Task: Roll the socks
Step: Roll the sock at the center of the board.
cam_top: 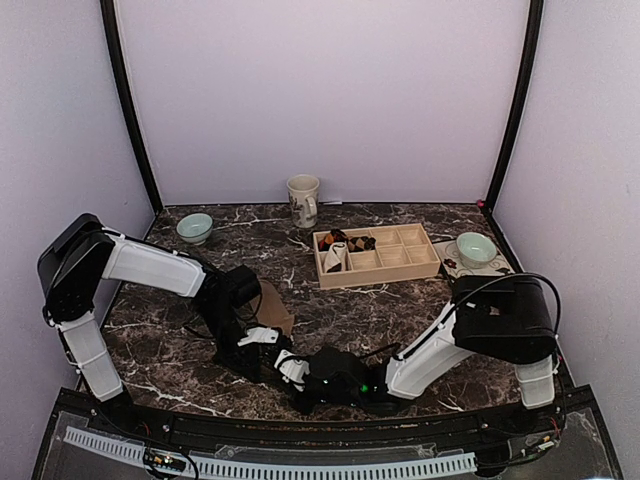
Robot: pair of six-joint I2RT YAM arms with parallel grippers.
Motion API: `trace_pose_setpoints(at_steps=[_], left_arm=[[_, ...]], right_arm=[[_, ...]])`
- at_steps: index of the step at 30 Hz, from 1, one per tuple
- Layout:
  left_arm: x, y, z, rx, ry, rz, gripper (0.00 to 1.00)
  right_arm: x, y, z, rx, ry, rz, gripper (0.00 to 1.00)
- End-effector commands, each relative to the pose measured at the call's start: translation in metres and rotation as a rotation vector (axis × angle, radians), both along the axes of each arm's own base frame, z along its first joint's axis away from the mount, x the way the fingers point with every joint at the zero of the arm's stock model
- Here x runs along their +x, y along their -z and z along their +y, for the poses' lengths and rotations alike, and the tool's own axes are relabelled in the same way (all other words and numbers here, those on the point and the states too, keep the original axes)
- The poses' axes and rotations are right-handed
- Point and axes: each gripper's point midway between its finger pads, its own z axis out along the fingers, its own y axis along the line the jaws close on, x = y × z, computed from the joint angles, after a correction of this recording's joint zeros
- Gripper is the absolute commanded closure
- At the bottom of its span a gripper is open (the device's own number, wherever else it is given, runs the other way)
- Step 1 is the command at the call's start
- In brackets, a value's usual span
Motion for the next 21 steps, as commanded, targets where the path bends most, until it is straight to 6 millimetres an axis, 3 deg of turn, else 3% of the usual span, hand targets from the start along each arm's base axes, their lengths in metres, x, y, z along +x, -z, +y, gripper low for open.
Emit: trace_pose_setpoints(at_steps=[1, 6, 13, 17, 21], left_arm=[[0.0, 0.008, 0.009, 0.056, -0.006, -0.005, 0.97], [0.016, 0.001, 0.012, 0.016, -0.09, -0.128, 0.81], [0.025, -0.006, 0.04, 0.041, -0.106, -0.362, 0.62], [0.03, -0.017, 0.044, 0.022, -0.099, -0.443, 0.6], [0.029, -0.023, 0.044, 0.005, -0.087, -0.458, 0.61]], right_arm=[[0.001, 0.016, -0.003, -0.032, 0.017, 0.031, 1.0], [0.008, 0.022, -0.019, -0.021, 0.101, 0.136, 1.0], [0.026, 0.065, -0.021, -0.178, 0.181, 0.517, 1.0], [0.039, 0.079, -0.037, -0.188, 0.298, 0.684, 1.0], [0.038, 0.095, -0.043, -0.271, 0.349, 0.836, 1.0]])
